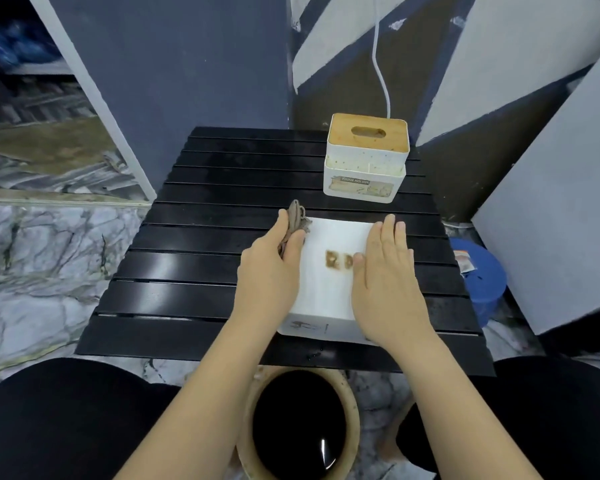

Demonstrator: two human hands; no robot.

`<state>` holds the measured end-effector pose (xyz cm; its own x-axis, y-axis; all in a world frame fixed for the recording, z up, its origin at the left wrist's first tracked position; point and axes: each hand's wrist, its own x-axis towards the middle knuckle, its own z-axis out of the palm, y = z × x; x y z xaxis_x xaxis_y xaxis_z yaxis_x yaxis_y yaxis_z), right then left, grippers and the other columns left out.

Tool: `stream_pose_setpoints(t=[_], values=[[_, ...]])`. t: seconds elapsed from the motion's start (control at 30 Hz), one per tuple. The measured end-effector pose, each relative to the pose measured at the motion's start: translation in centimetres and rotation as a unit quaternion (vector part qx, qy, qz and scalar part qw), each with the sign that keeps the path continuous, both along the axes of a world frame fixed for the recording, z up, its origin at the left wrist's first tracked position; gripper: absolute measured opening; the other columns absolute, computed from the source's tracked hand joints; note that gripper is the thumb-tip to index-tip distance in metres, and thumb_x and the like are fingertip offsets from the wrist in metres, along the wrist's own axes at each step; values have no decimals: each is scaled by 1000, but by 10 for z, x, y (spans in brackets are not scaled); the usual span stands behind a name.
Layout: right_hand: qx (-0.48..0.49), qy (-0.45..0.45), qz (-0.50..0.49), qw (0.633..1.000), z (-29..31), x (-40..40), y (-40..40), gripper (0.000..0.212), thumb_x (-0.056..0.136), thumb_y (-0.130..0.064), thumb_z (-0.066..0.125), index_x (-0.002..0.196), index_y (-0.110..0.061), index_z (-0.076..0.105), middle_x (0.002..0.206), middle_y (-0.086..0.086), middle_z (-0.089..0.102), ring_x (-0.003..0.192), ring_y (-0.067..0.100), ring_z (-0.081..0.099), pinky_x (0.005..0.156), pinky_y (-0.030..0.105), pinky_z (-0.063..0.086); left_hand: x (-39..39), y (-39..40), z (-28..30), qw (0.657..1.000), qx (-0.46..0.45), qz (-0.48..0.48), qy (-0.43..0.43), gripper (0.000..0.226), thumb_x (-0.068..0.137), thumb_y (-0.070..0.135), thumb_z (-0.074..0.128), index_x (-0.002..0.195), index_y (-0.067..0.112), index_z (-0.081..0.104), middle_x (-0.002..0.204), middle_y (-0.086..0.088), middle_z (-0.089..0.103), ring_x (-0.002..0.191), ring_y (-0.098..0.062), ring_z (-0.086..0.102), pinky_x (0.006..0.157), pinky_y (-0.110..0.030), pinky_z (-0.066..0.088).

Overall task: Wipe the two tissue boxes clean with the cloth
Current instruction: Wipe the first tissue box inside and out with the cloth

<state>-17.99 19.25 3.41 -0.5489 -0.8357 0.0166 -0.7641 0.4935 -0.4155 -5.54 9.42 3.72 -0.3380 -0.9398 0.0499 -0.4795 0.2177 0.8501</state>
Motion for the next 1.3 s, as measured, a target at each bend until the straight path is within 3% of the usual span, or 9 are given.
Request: stream_pose_setpoints(t=[0.1,0.23,0.37,0.47,0.57,0.63,0.9,1.17,1.3], values=[[-5,7,0,1000,-3,0,-2,60,112,-25,20,163,-2,-1,172,13,-13,160,26,-15,130,41,0,5,18,1,999,-42,5,-5,46,106,34,48,152,32,45,67,12,50,61,-14,45,60,-25,40],[-10,2,2,1000,-3,0,-2,60,112,-25,21,162,0,-1,172,15,-12,160,28,-14,130,40,0,23,51,-6,990,-104,-11,-96,43,107,34,43,149,26,49,142,-5,57,123,-32,56,100,-46,49],[-21,4,18,1000,-3,-1,1,60,112,-23,22,161,3,0,171,18,-12,160,29,-14,130,38,-3,37,76,-21,964,-220,-31,-148,51,104,42,36,142,16,58,153,-15,49,136,-42,51,110,-55,41],[-14,-4,37,999,1,-3,3,60,113,-23,22,161,5,0,171,20,-12,159,30,-14,130,36,-5,41,69,-10,989,-96,-40,-109,50,104,47,38,152,34,45,163,0,37,146,-27,42,117,-43,37],[-6,-14,49,999,5,-4,5,59,113,-22,22,160,7,0,170,22,-13,159,31,-15,130,36,-7,32,45,0,999,0,-35,-30,51,105,45,42,155,40,34,123,2,69,112,-11,64,94,-31,52],[-2,-13,55,998,7,-5,5,59,113,-22,21,160,7,-1,170,22,-14,159,30,-16,129,35,-9,19,24,3,999,34,-29,-5,45,106,43,42,150,34,45,84,11,63,75,-1,59,67,-16,44],[11,-7,67,998,8,-7,5,61,113,-25,22,160,7,-1,170,23,-14,159,31,-16,129,35,-10,-19,-46,12,963,235,-9,133,40,94,50,63,94,11,68,86,-6,63,80,-21,56,74,-33,45],[19,-12,87,996,10,-12,9,61,113,-28,22,162,0,-3,172,13,-16,159,23,-18,128,30,-9,-58,-85,46,916,193,-232,-264,56,92,63,56,68,13,53,55,0,47,45,-14,41,52,-25,35],[15,-20,82,996,11,-10,8,61,113,-28,21,163,-2,-4,172,10,-17,159,21,-19,129,30,-7,-89,-78,56,875,194,-300,-328,58,94,68,50,61,22,42,51,5,45,39,-9,39,52,-24,33]])
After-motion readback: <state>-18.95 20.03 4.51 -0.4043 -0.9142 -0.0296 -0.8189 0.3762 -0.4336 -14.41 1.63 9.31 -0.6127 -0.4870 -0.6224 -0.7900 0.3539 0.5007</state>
